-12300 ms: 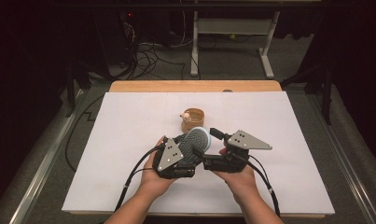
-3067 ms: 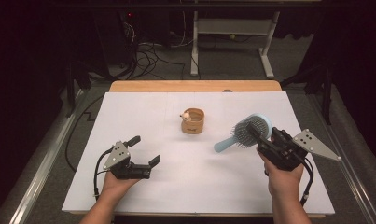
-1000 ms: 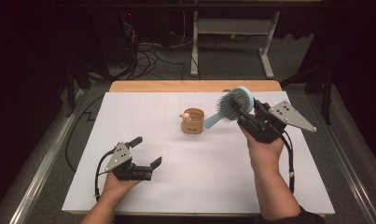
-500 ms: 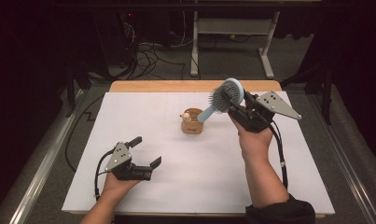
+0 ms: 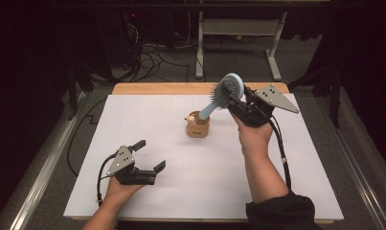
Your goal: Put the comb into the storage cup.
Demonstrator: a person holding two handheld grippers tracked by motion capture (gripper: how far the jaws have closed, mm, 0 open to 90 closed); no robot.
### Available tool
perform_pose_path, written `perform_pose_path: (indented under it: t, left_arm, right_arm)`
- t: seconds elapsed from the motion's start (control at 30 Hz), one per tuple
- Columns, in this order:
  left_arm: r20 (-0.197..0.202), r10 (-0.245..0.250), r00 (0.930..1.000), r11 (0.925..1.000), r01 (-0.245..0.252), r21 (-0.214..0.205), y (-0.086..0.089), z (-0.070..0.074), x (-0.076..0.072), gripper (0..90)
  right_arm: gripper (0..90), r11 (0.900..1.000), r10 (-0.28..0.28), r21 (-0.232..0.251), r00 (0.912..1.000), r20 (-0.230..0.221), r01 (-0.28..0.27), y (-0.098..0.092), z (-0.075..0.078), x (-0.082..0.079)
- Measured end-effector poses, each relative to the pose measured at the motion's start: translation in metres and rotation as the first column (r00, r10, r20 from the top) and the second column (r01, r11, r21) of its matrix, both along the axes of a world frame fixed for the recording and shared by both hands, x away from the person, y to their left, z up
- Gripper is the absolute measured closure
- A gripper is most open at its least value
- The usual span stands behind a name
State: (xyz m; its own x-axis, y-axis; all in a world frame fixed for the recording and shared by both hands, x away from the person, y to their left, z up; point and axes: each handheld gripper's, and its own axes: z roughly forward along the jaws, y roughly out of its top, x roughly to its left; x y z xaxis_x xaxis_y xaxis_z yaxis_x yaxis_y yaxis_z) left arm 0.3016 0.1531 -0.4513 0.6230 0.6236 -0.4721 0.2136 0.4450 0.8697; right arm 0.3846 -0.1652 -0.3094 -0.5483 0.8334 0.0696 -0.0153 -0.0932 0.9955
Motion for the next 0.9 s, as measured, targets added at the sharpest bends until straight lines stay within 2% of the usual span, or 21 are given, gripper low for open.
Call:
perform_pose_path:
  t: [0.17,0.7,0.9]
  left_arm:
    - [-0.001,-0.002,1.0,0.9999,0.002,0.016,-0.001,-0.003,0.0,0.5]
    - [0.009,0.006,0.9999,1.0,-0.006,0.007,0.002,0.0,-0.001,0.5]
    - [0.007,0.003,1.0,1.0,-0.004,0.008,0.002,-0.001,0.0,0.5]
  right_arm:
    - [57.3,0.9999,-0.009,-0.005,0.9999,0.013,0.009,0.003,0.002,0.001]
    - [57.2,0.9998,-0.016,-0.013,0.9999,0.004,0.016,0.012,0.003,0.018]
    - [57.2,0.9995,-0.019,-0.025,0.9998,0.009,0.019,0.017,0.005,0.02]
